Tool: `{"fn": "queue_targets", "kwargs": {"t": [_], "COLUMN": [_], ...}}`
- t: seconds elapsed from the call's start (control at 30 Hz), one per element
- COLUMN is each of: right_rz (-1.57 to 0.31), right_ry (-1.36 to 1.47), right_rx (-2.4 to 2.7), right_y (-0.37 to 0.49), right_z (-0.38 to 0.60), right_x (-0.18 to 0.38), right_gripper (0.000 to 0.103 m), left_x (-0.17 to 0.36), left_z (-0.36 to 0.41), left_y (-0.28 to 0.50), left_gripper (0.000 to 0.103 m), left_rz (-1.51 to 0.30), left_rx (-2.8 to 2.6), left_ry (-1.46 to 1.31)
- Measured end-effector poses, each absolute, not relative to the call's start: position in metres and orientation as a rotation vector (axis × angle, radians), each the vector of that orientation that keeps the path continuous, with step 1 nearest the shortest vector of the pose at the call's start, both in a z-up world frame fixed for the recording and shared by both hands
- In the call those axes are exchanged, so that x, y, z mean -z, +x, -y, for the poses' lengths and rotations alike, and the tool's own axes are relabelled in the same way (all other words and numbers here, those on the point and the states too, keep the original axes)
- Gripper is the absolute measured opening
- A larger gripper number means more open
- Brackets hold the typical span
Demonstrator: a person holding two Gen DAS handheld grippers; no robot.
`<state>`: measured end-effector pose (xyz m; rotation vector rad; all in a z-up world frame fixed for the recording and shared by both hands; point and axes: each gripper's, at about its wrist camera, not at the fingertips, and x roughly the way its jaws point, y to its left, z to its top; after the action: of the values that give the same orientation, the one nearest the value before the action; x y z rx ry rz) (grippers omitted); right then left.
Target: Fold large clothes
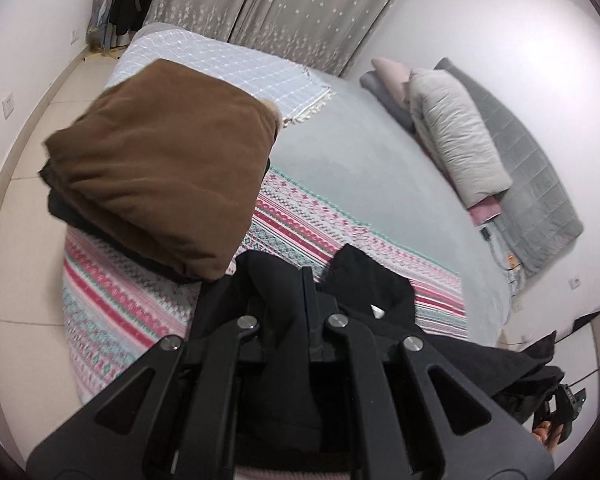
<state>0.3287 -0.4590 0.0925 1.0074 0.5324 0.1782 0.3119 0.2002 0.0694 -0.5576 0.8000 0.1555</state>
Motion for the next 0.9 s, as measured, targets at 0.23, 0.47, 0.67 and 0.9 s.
{"fn": "queue_targets", "kwargs": {"t": [0.23, 0.47, 0.67, 0.9], "right_rz": [-0.694, -0.842, -0.932, -0.925], "right_ry": [1.053, 1.088, 1.079, 1.179], "right_rx": [-0.131, -0.061, 0.01, 0.019], "right_y": [0.4, 0.458, 0.501, 0.517], "right_z": [0.468, 0.47, 0.465, 0.468], "right_x": [-0.023, 0.039, 0.08, 0.106], "right_gripper": [0.006, 0.007, 0.01, 0.028], "left_x": [-0.013, 0.046, 0.072, 0.053], "left_z": [-0.196, -0.196, -0.192, -0.212], "left_y": [0.385, 0.442, 0.464, 0.459], "left_gripper": [0.008, 0.009, 0.017, 0.057], "left_rz": [-0.949, -1.095, -1.154, -1.052], "left_rx": [-0.199, -0.258, -0.302, -0.138], "left_ry": [-0.522, -0.55, -0.555, -0.779]}}
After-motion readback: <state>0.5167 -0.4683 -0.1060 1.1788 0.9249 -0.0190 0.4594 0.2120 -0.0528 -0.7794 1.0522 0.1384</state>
